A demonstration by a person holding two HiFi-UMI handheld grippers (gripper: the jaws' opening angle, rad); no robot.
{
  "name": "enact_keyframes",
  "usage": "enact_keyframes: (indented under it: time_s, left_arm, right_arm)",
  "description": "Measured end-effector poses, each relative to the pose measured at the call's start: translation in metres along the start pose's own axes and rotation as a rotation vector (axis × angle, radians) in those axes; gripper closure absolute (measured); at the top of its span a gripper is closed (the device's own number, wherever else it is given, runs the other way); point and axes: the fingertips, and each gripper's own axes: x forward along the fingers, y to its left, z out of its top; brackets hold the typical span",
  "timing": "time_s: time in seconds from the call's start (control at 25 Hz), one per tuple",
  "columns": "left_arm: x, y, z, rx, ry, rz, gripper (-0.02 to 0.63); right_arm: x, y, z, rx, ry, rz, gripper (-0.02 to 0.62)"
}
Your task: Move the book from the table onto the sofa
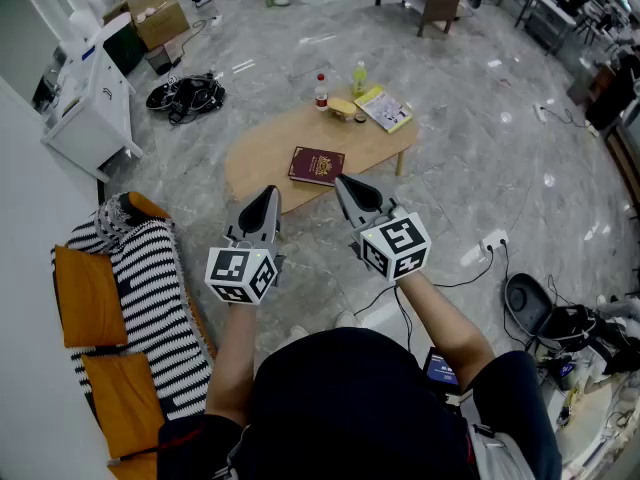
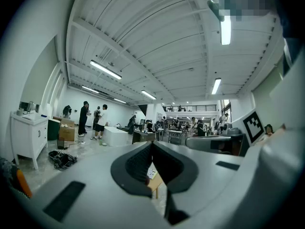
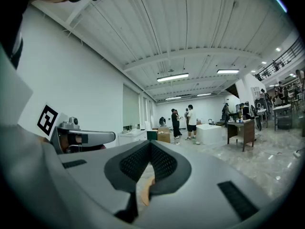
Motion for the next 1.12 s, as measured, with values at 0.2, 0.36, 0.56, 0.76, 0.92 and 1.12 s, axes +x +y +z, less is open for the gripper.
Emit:
enact_keyframes:
  time_s: [0.2, 0.36, 0.56, 0.76, 0.92, 1.12]
  left_arm:
    - [-0.001, -0.01, 0.001, 0.003, 0.004, 0.003, 0.591]
    - [0.0, -0.013, 0.0, 0.005, 0.005, 0.007, 0.589]
    - [-0.002, -0.012, -0.011, -0.009, 0.009, 0.024, 0.589]
    - [-0.006, -0.002, -0.017, -0.026, 0.022, 0.044, 0.589]
    - [-0.003, 0.011, -0.021, -0.029, 0.023, 0.044, 0.589]
    - [0.009, 0.044, -0.034, -0.048, 0.025, 0.032, 0.589]
  right_arm:
    - [-0.009, -0.001, 0.002, 0.026, -0.023, 0.018, 0.58]
    - [-0.012, -0.001, 0.0, 0.02, -0.024, 0.024, 0.58]
    - [-0.011, -0.007, -0.012, 0.019, 0.0, 0.032, 0.58]
    - [-0.003, -0.011, -0.019, 0.027, 0.025, 0.039, 0.58]
    - [0.012, -0.011, -0.022, 0.033, 0.025, 0.047, 0.58]
    - [0.045, -0.008, -0.037, 0.018, 0.044, 0.049, 0.58]
